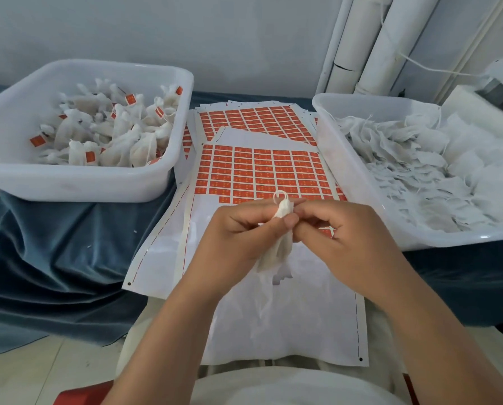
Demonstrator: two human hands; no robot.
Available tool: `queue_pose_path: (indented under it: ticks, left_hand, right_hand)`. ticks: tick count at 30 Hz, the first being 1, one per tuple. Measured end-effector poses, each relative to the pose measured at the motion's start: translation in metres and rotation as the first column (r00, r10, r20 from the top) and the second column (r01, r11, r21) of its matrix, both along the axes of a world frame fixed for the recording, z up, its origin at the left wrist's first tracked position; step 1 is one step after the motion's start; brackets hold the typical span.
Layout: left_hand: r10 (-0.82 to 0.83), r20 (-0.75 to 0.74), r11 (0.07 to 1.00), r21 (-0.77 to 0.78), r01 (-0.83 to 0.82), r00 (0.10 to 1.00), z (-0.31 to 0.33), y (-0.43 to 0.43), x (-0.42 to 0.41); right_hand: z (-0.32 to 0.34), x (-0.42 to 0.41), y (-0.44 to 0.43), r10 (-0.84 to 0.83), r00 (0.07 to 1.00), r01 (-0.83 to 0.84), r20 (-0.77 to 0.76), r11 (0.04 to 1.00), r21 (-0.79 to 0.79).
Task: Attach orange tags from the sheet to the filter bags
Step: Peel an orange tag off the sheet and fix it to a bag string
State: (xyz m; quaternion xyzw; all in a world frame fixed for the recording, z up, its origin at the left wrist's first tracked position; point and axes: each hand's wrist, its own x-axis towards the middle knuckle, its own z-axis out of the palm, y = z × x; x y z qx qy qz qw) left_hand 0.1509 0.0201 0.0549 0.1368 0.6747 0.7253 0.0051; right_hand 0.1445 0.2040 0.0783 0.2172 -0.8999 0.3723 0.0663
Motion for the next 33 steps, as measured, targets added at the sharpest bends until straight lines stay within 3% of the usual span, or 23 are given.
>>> queue_pose_path:
  ticks: [3, 10, 16, 18, 20, 23, 27, 30, 33]
  left_hand:
    - [0.019, 0.029, 1.000, 0.007, -0.019, 0.999, 0.001, 0.000, 0.001]
    - [0.093, 0.050, 0.994, 0.046, -0.095, 0.994, 0.000, 0.015, 0.006]
    - [0.272, 0.053, 0.961, 0.043, -0.275, 0.961, 0.000, 0.016, 0.005]
    - [0.313, 0.014, 0.950, -0.021, -0.312, 0.950, -0.004, 0.016, 0.004]
    - [0.344, -0.069, 0.923, -0.155, -0.351, 0.936, -0.010, 0.016, 0.001]
    - [0.220, -0.109, 0.894, -0.376, -0.245, 0.969, -0.013, 0.011, -0.004]
    - [0.001, -0.065, 0.760, -0.649, -0.043, 0.998, -0.013, 0.004, -0.006]
    - [-0.145, -0.042, 0.675, -0.735, 0.068, 0.989, -0.011, 0.002, -0.003]
    - [-0.285, 0.000, 0.659, -0.726, 0.196, 0.959, -0.007, -0.002, 0.001]
  right_hand:
    - [0.004, 0.003, 0.004, 0.029, 0.998, -0.030, 0.055, 0.999, 0.016]
    - [0.005, 0.006, 0.003, -0.079, 0.997, 0.078, 0.004, 0.991, 0.108]
    - [0.008, 0.008, 0.000, -0.156, 0.986, 0.158, 0.054, 0.987, -0.035]
    - [0.009, 0.009, 0.000, -0.156, 0.987, 0.156, 0.029, 0.988, -0.004]
    - [0.010, 0.009, 0.000, -0.163, 0.983, 0.172, -0.081, 0.977, 0.125]
    - [0.015, 0.006, 0.005, -0.070, 0.977, 0.136, -0.201, 0.932, 0.337]
    - [0.017, 0.005, 0.014, 0.134, 0.978, -0.047, -0.161, 0.889, 0.456]
    - [0.015, 0.002, 0.017, 0.229, 0.951, -0.104, -0.207, 0.870, 0.482]
    - [0.012, -0.002, 0.020, 0.245, 0.951, -0.139, -0.187, 0.882, 0.451]
